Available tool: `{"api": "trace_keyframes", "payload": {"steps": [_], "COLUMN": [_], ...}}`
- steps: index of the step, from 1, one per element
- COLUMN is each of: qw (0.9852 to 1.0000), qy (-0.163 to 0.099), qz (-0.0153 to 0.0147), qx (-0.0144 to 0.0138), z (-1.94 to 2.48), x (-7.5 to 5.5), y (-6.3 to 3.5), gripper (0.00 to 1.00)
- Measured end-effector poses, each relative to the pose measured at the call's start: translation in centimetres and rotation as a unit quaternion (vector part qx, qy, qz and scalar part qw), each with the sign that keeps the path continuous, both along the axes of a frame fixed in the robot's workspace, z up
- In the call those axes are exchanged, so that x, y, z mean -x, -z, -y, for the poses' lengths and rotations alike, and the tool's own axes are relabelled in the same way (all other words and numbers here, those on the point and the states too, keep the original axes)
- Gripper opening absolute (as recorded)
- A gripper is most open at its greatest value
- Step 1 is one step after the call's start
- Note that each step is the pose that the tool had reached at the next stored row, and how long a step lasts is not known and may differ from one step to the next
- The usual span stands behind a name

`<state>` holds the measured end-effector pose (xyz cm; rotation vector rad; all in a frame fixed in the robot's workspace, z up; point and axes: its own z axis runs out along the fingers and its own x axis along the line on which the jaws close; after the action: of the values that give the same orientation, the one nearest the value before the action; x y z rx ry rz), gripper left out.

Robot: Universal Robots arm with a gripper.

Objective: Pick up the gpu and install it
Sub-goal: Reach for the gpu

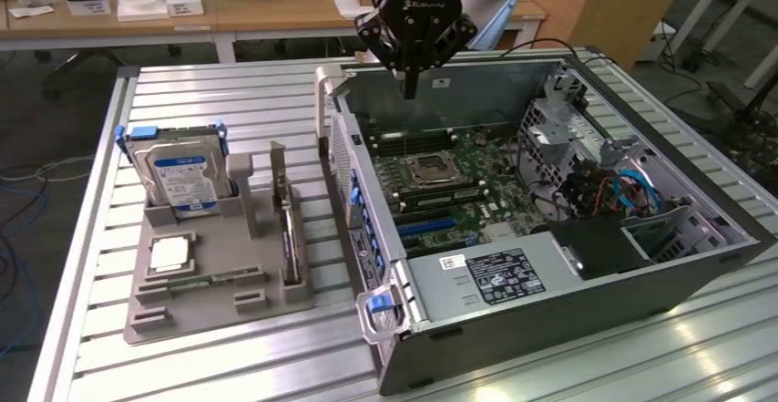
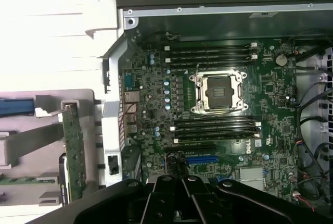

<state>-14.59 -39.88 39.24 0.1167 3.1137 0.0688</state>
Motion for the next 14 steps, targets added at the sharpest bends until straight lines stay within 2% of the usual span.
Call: {"api": "trace_keyframes", "payload": {"steps": [14], "qw": [1.0000], "qy": [0.000], "qz": [0.0000], "qx": [0.0000], "z": [-0.08], "x": [3.5], "y": [0.06], "gripper": [0.11]}}
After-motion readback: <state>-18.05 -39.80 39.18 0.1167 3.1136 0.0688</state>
